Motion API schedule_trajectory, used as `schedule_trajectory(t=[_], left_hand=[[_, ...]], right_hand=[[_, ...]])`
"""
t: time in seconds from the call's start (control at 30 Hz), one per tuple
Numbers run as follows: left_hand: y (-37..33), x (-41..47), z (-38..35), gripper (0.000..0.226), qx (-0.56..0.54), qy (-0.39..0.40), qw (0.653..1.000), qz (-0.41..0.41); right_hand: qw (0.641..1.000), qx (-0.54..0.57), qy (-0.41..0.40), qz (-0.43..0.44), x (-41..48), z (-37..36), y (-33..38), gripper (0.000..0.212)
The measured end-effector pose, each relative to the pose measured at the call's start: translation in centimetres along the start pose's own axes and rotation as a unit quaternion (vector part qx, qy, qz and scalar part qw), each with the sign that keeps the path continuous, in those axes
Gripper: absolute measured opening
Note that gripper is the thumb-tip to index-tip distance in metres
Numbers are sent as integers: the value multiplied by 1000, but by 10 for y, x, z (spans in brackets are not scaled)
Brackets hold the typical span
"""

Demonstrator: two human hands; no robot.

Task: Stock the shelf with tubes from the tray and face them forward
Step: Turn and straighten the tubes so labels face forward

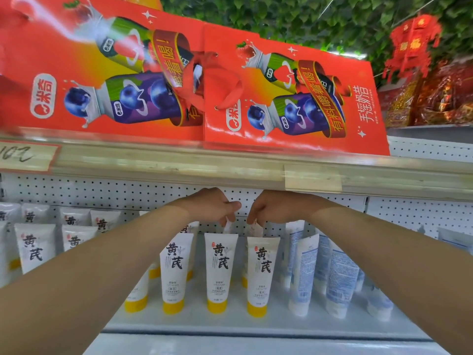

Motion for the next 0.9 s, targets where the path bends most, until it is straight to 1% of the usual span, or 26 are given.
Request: schedule_trajectory(t=[0.1,0.13,0.2,0.33,0.47,0.7,0.9], left_hand=[[0,4,0,23,8,12,1000,-9],[0,5,0,20,20,17,999,-19],[-1,6,-1,20,47,13,998,-46],[6,13,2,7,40,-57,996,-53],[13,18,3,7,59,-90,993,-47],[10,18,4,7,67,-93,992,-58],[8,15,5,8,68,-91,992,-57]], right_hand=[[999,-26,-11,15,3,0,-3,24],[999,-31,-16,23,4,0,-4,22],[999,-31,-30,33,5,2,-4,19],[997,-34,-67,30,11,2,-4,15],[995,-56,-84,25,16,1,-4,18],[992,-79,-98,10,20,2,-6,20],[992,-97,-83,1,19,0,-10,20]])
Point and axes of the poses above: each hand's wrist, its own x-axis towards the middle knuckle, its own z-axis out of the back of the hand, y = z × x, the point moved 9 cm from there along x, towards the middle knuckle, and after that the axes turned 9 degrees about -y, right-handed, at the moved point
